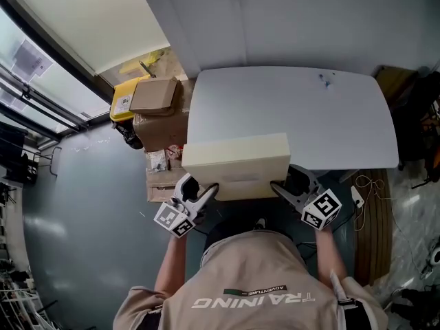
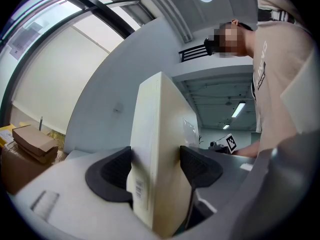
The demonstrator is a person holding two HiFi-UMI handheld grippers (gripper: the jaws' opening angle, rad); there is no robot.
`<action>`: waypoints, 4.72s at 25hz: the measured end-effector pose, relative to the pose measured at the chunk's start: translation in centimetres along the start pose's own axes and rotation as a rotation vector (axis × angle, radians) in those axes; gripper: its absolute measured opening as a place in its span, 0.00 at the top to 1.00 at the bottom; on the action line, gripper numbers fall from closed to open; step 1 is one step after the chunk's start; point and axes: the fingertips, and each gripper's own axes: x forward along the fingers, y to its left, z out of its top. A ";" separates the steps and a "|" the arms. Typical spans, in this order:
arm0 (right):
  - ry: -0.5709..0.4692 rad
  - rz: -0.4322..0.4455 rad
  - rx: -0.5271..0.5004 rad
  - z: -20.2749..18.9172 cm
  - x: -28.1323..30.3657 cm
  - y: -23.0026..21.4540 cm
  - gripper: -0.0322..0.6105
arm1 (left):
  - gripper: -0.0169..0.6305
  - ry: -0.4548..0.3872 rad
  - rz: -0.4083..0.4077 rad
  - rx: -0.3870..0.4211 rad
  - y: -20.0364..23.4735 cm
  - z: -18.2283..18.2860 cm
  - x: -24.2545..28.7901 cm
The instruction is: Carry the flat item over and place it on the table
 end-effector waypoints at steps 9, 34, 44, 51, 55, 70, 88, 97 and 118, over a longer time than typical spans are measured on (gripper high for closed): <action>0.016 -0.028 0.000 0.3 4.2 -2.9 0.53 | 0.53 0.008 -0.024 -0.019 5.1 0.3 2.5; 0.053 -0.121 0.059 2.0 15.6 -12.2 0.53 | 0.53 0.054 -0.098 -0.089 19.3 1.7 10.7; 0.076 -0.044 0.096 1.5 15.8 -19.1 0.53 | 0.53 0.104 -0.026 -0.100 20.3 0.1 16.4; 0.112 -0.030 0.130 0.4 17.2 -22.3 0.53 | 0.53 0.117 -0.003 -0.124 22.4 -0.7 18.9; 0.153 -0.052 0.162 -0.5 18.8 -23.9 0.53 | 0.53 0.123 -0.026 -0.147 24.6 -1.5 20.3; 0.341 -0.083 0.292 -5.4 26.6 -31.8 0.53 | 0.53 0.253 -0.010 -0.352 34.8 -7.7 25.1; 0.447 -0.048 0.510 -10.5 31.8 -40.4 0.53 | 0.53 0.354 0.058 -0.606 43.5 -14.5 31.0; 0.522 -0.031 0.577 -12.8 33.2 -42.3 0.53 | 0.53 0.419 0.086 -0.652 45.2 -17.3 32.1; 0.609 -0.074 0.659 -15.5 33.4 -43.5 0.53 | 0.53 0.511 0.203 -0.689 46.2 -19.3 33.5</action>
